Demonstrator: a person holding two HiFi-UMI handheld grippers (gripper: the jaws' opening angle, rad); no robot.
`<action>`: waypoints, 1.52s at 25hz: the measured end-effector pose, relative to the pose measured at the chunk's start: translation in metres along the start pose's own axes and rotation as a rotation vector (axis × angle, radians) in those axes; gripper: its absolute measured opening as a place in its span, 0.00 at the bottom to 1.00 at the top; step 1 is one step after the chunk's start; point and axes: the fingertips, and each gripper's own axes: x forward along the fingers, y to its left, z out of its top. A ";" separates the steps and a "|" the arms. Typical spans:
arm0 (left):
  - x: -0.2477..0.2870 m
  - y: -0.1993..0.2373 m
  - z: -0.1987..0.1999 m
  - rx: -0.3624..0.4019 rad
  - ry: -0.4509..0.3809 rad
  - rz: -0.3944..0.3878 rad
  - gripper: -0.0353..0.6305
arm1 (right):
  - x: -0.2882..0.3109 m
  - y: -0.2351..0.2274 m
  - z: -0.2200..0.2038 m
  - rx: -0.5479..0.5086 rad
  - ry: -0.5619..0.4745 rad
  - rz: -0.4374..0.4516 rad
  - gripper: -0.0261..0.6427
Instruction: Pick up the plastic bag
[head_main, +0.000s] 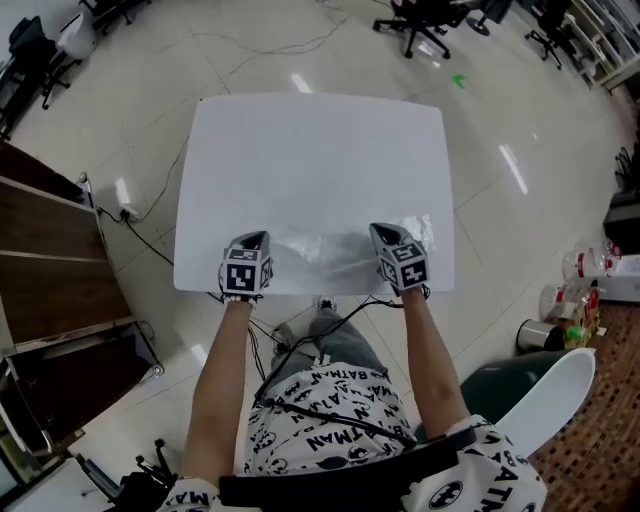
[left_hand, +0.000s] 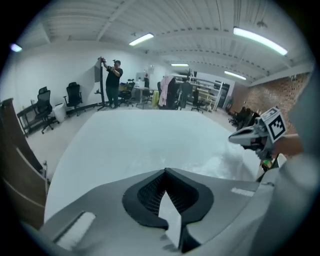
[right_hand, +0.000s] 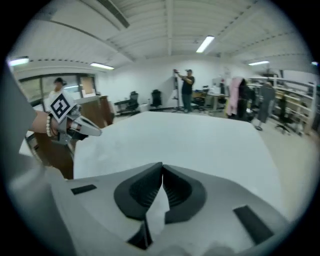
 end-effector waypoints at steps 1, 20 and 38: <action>0.008 0.008 -0.001 0.015 0.030 0.016 0.06 | -0.012 -0.037 -0.017 0.069 0.018 -0.083 0.04; 0.040 0.041 0.010 -0.145 0.022 0.053 0.06 | -0.057 -0.171 -0.066 0.206 0.070 -0.269 0.09; -0.014 0.017 -0.092 -0.082 0.125 0.020 0.06 | -0.083 -0.125 -0.119 0.328 0.116 -0.269 0.06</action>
